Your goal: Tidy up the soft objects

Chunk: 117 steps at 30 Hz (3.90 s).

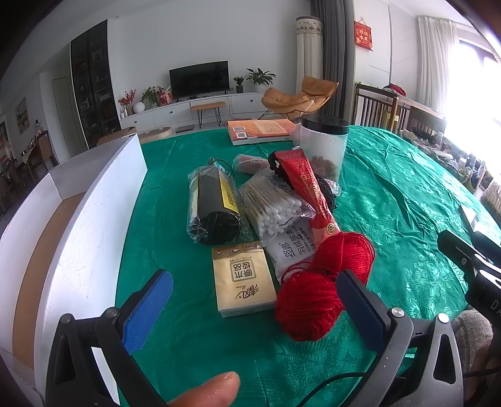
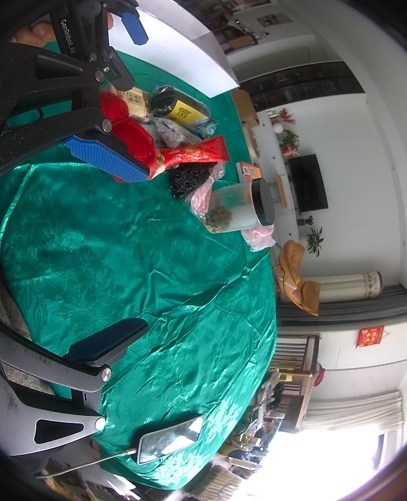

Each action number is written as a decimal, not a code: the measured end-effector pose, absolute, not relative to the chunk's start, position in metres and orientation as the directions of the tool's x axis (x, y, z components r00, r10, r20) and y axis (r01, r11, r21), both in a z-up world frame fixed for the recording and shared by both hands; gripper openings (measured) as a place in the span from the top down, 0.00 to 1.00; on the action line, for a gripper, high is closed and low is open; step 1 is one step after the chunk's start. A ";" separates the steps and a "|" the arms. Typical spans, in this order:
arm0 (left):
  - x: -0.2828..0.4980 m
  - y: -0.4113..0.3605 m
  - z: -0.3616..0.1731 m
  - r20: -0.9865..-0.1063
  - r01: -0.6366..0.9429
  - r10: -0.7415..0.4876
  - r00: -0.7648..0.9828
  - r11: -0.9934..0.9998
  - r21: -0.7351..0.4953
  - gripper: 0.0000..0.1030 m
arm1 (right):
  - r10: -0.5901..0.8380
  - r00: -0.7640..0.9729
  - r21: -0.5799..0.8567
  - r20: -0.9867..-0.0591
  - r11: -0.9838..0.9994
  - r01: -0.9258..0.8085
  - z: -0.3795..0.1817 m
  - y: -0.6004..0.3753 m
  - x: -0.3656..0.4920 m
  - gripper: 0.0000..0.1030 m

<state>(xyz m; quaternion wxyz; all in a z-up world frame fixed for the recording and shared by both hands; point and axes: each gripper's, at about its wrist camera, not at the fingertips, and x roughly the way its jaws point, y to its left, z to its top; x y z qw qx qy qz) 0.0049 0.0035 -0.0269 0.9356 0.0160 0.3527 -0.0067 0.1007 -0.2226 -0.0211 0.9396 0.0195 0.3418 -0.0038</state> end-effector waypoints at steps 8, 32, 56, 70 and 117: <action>0.005 0.004 -0.027 -0.663 0.022 -0.001 0.748 1.000 0.023 0.00 | 0.007 0.765 0.036 -0.644 0.999 0.021 -0.022 -0.222 0.100 0.12; 0.009 0.004 -0.034 -0.687 0.019 -0.003 0.726 1.000 0.016 0.00 | 0.009 0.763 0.039 -0.646 0.999 0.022 -0.022 -0.223 0.101 0.12; 0.015 0.014 -0.051 -0.741 0.002 -0.020 0.672 1.000 -0.025 0.00 | 0.011 0.760 0.043 -0.650 0.999 0.022 -0.023 -0.224 0.101 0.12; 0.017 0.016 -0.050 -0.744 0.003 -0.029 0.667 0.999 -0.036 0.00 | 0.012 0.758 0.046 -0.652 0.999 0.023 -0.022 -0.224 0.101 0.12; 0.013 0.030 -0.034 -0.726 0.004 -0.019 0.687 1.000 -0.022 0.00 | 0.016 0.754 0.054 -0.657 0.998 0.025 -0.024 -0.225 0.101 0.12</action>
